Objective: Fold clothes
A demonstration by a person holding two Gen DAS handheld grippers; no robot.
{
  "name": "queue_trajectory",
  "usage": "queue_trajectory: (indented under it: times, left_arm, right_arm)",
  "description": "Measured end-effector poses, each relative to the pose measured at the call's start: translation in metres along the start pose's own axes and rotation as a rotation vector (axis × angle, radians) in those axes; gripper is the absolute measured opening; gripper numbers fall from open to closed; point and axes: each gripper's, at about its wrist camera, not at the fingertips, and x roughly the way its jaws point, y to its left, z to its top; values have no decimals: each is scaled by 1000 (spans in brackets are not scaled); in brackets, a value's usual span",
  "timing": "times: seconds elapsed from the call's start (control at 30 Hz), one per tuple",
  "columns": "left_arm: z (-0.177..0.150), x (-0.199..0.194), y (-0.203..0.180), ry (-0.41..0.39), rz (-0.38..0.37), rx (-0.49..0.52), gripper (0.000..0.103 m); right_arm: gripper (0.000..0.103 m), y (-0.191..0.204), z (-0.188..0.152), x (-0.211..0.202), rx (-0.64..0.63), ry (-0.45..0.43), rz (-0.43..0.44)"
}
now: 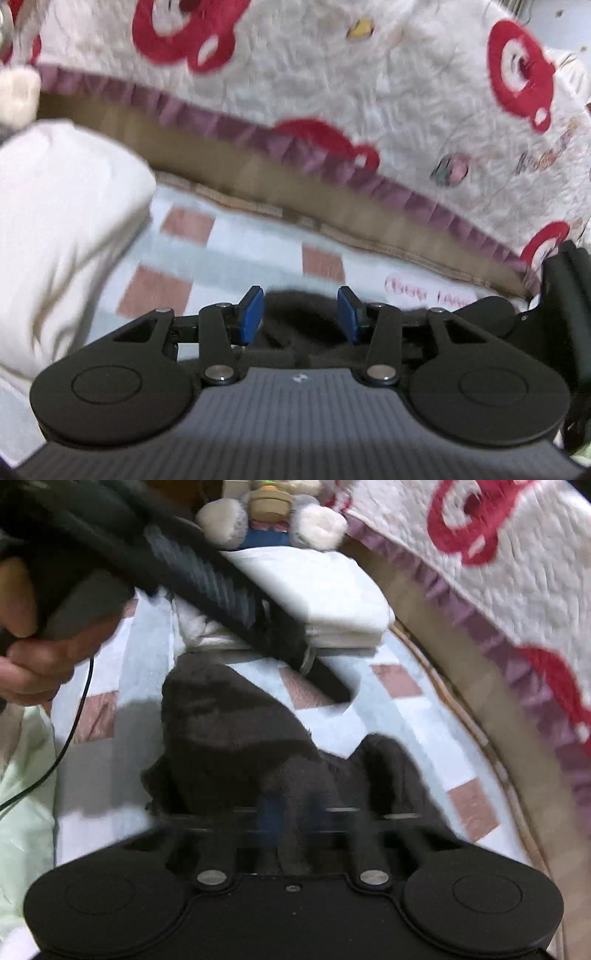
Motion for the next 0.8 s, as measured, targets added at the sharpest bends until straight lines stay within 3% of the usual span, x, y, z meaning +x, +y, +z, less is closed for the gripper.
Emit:
queue_trajectory:
  times: [0.1, 0.13, 0.2, 0.27, 0.33, 0.43, 0.53, 0.6, 0.67, 0.7, 0.73, 0.8]
  left_arm:
    - [-1, 1, 2, 11, 78, 23, 45]
    - [-1, 6, 2, 39, 125, 34, 45]
    - [-4, 14, 3, 88, 116, 28, 45]
    - [-8, 22, 3, 139, 88, 25, 47]
    - [-14, 33, 2, 195, 88, 43, 56]
    - [-24, 55, 0, 285, 172, 96, 56]
    - [-22, 65, 6, 278, 237, 119, 61]
    - [-17, 70, 12, 257, 269, 128, 73]
    - [-14, 79, 23, 264, 295, 92, 76]
    - [-14, 82, 30, 262, 293, 57, 74]
    - [-13, 85, 37, 260, 290, 22, 70]
    - [-15, 88, 40, 240, 241, 66, 20]
  right_arm:
    - [2, -42, 8, -53, 299, -170, -79]
    - [0, -54, 9, -73, 356, -228, -143]
    - [0, -76, 11, -112, 450, -345, -287]
    - [0, -101, 2, -139, 531, -381, -398]
    - [0, -118, -12, -149, 561, -340, -481]
    - [0, -125, -40, -146, 634, -285, -467]
    - [9, -122, -59, -126, 700, -241, -381]
    - [10, -119, -65, -106, 715, -196, -338]
    - [25, -116, -65, -89, 701, -153, -304]
    - [33, -114, -63, -82, 688, -133, -295]
    - [35, -113, -60, -79, 680, -127, -290]
    - [39, -111, -55, -75, 673, -121, -267]
